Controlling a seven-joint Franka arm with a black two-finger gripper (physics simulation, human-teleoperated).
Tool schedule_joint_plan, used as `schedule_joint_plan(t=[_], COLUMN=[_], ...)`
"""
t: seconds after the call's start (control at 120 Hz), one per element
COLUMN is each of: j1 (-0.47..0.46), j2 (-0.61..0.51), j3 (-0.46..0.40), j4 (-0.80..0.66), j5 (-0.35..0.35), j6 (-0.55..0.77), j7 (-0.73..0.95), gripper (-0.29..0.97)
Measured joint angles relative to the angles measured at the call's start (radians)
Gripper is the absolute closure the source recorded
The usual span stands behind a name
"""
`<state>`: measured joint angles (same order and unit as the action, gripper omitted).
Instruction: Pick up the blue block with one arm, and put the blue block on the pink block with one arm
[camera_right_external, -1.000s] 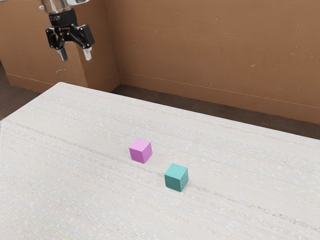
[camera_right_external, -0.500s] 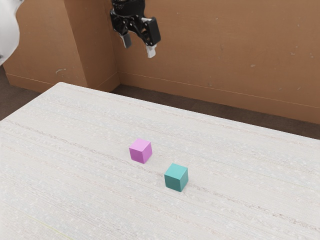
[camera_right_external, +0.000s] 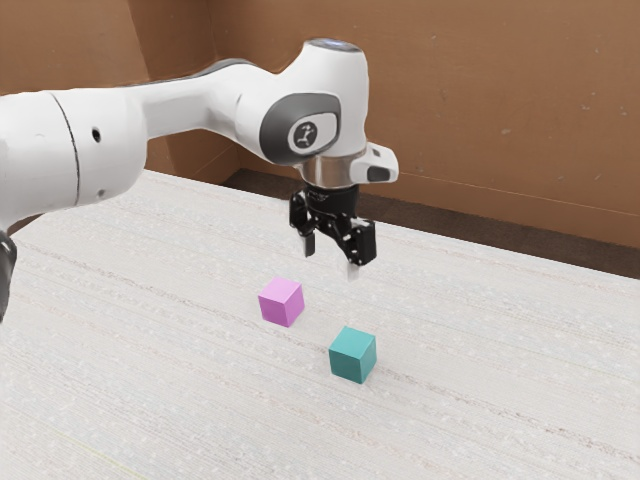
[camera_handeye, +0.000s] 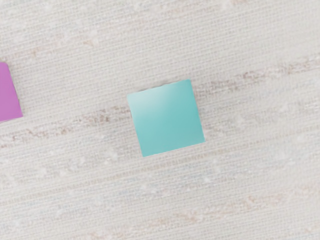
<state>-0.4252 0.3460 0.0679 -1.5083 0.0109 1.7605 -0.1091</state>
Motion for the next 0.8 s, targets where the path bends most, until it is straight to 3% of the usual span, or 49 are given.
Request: schedule_joint_plan(t=[0.367,0.533,0.8], j1=[0.014,0.011,0.007], j2=[0.048,0.039,0.015], j3=[0.0,0.0,0.0], j4=[-0.192,-0.277,-0.366], j5=[-0.038,-0.048,-0.137], j6=[0.386,0.482,0.579], j7=[0.043,0.085,0.103], gripper=[0.0,0.0,0.0])
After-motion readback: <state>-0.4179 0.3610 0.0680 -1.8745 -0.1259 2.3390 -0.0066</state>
